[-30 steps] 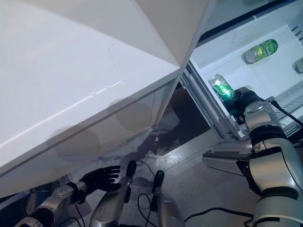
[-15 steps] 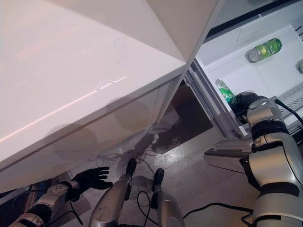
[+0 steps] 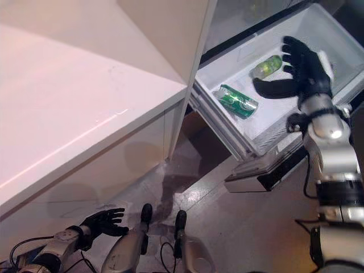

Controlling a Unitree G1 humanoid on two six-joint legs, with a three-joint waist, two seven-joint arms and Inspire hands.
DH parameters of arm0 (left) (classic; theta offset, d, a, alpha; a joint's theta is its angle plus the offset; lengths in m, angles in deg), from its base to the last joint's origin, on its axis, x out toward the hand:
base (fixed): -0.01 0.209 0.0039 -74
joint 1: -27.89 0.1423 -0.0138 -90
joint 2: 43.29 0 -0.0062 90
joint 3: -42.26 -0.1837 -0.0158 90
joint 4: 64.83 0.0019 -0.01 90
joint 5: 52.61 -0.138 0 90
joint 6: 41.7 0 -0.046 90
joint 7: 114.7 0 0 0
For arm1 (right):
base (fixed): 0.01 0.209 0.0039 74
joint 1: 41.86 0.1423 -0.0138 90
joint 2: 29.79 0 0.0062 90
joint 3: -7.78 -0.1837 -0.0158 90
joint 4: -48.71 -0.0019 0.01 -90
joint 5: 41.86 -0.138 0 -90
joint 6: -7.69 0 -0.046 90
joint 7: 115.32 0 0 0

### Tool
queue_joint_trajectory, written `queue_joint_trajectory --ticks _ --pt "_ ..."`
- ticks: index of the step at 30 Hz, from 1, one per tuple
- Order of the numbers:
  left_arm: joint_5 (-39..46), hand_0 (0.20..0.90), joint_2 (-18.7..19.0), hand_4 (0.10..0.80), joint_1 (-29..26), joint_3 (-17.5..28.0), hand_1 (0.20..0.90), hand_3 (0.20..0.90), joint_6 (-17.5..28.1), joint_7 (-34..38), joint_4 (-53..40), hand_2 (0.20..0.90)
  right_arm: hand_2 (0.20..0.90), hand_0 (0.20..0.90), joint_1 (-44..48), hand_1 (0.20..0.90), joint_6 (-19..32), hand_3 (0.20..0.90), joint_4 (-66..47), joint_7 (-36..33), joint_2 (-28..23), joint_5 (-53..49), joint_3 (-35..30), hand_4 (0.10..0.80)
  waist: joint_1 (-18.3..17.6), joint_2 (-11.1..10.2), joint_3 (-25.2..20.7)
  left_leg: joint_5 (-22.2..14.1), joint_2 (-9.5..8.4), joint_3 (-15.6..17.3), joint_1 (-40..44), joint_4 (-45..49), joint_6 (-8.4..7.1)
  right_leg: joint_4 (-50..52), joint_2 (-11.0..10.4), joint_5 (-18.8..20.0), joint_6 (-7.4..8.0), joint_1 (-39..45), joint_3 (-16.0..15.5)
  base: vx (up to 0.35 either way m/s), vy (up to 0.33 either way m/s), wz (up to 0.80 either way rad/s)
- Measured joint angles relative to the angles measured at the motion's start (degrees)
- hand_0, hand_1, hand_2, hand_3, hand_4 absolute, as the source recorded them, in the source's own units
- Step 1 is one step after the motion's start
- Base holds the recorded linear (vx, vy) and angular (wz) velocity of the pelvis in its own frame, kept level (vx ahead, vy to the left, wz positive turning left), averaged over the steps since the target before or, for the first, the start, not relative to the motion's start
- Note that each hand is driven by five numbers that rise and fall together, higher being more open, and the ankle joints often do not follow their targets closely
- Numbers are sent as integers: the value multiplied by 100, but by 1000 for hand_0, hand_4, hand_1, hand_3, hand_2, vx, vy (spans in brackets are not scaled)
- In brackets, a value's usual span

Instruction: Put drinks into fridge and close the fridge

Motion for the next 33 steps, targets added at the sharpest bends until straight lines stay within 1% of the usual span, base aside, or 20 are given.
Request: queue_joint_trajectory --ticks 2,3,4,5,7,8,10,11,13,14,16,17,18,20,22,24,25,27,30,33 --pt "-29 900 -114 800 113 12 900 900 -3 12 75 900 900 900 -385 900 277 900 -4 -444 457 -290 -390 800 -211 -3 -142 -11 -24 53 113 -79 23 -55 -27 7 32 90 53 61 65 -20" --pt "-34 900 -187 800 172 4 900 900 -9 41 106 900 900 900 -564 900 404 900 -2 -594 723 -458 -545 800 -283 14 -238 -28 -28 75 173 -119 26 -60 -30 -3 46 107 132 74 63 -24" --pt "-35 900 -284 800 224 -10 900 900 -12 80 127 900 900 900 -779 900 546 900 2 -742 977 -606 -635 800 -358 44 -348 -41 -27 130 249 -166 31 -75 -32 -8 55 143 165 66 53 -22" --pt "-34 900 -359 800 237 -9 900 900 -12 95 166 900 900 900 -914 900 599 900 14 -809 1093 -631 -643 800 -424 87 -411 -49 -34 133 288 -178 42 -96 -41 -13 62 189 166 71 43 -14" --pt "-27 900 -622 800 293 -20 900 900 -13 127 240 900 900 900 -1380 900 736 900 52 -947 1437 -799 -646 800 -563 258 -670 -72 -52 153 364 -193 70 -162 -57 -21 84 277 186 73 20 -7" --pt "-16 900 -730 800 294 -23 900 900 -12 131 260 900 900 900 -1546 900 827 900 100 -1006 1553 -854 -636 800 -564 344 -739 -78 -53 186 401 -192 89 -162 -56 -25 89 299 226 39 -1 -15" --pt "6 900 -929 800 304 -31 900 900 -5 142 298 900 900 900 -1785 900 948 900 300 -1166 1686 -852 -528 800 -562 508 -831 -96 -55 215 486 -186 99 -165 -56 -32 98 383 269 -28 1 -11" --pt "24 900 -1007 800 312 -69 900 900 25 161 346 900 900 900 -1835 900 1161 900 320 -1327 1814 -846 -501 800 -563 593 -879 -104 -55 215 490 -154 96 -146 -59 -39 100 390 268 -58 11 -1" --pt "145 900 -1060 800 309 -218 900 900 74 258 480 900 900 900 -1786 900 1457 900 449 -1580 1851 -846 -287 800 -542 639 -897 -175 -49 214 435 52 85 -11 -70 -87 90 362 264 -99 21 2" --pt "189 900 -1060 800 311 -237 900 900 81 261 511 900 900 900 -1754 900 1510 900 512 -1637 1852 -848 -239 800 -536 639 -890 -220 -45 207 394 161 86 79 -83 -128 82 328 258 -193 41 5" --pt "310 900 -1062 800 329 -261 900 900 145 329 638 900 900 900 -1520 900 1738 900 802 -1757 1885 -981 -130 800 -474 619 -784 -408 -63 205 102 704 90 792 -122 -442 66 -44 258 -223 46 5" --pt "341 900 -1062 800 330 -262 900 900 150 374 658 900 900 900 -1448 900 1789 900 873 -1775 1904 -1065 -124 800 -454 608 -741 -441 -84 207 6 852 90 1029 -143 -538 71 -192 262 -205 45 7" --pt "521 900 -1058 800 301 -238 900 900 192 444 649 900 900 900 -1281 900 1952 900 1002 -1776 1940 -1344 -159 800 -424 570 -599 -536 -127 215 -189 1120 83 1500 -201 -735 43 -469 268 -197 43 10" --pt "716 900 -1046 800 256 -235 900 900 267 472 533 900 900 900 -978 900 2159 900 1098 -1755 1970 -1690 -176 800 -384 582 -443 -671 -195 215 -553 1547 132 2046 -257 -927 46 -900 271 -274 66 11" --pt "900 900 -1012 800 116 -241 900 900 310 519 410 900 900 900 -539 900 2367 900 1235 -1504 2000 -2244 -181 800 -365 623 -244 -827 -223 223 -1051 2147 149 2593 -323 -1055 58 -1352 274 -199 74 6" --pt "1040 900 -1013 800 -112 -237 900 900 313 655 388 900 900 900 -165 900 2545 900 1284 -1268 2004 -2679 -261 800 -348 674 -40 -848 -252 225 -1483 2522 159 2979 -339 -1078 56 -1747 271 -151 85 5" --pt "1136 900 -1012 800 -168 -226 900 900 314 709 379 900 900 900 -55 900 2586 900 1316 -1172 1983 -2836 -284 800 -348 685 -11 -849 -261 225 -1664 2664 161 3126 -352 -1086 55 -1925 270 -107 73 5" --pt "1329 900 -1006 800 -218 -219 900 900 310 748 311 900 900 900 174 900 2628 900 1415 -934 1957 -3135 -312 800 -339 709 48 -854 -284 219 -1946 2907 161 3406 -388 -1109 41 -2222 269 -92 69 5" --pt "1494 900 -1024 800 -240 -214 900 900 310 757 114 900 900 900 426 900 2599 900 1489 -441 1837 -3510 -288 800 -243 803 136 -856 -308 190 -2320 3159 156 3701 -426 -1106 8 -2614 238 -4 70 -6" --pt "1583 900 -1036 800 -261 -210 900 900 289 763 -12 900 900 900 654 900 2412 900 1686 -99 1781 -3820 -119 800 -232 898 175 -856 -338 72 -2624 3251 148 3768 -432 -1088 -29 -2863 106 -35 51 0"
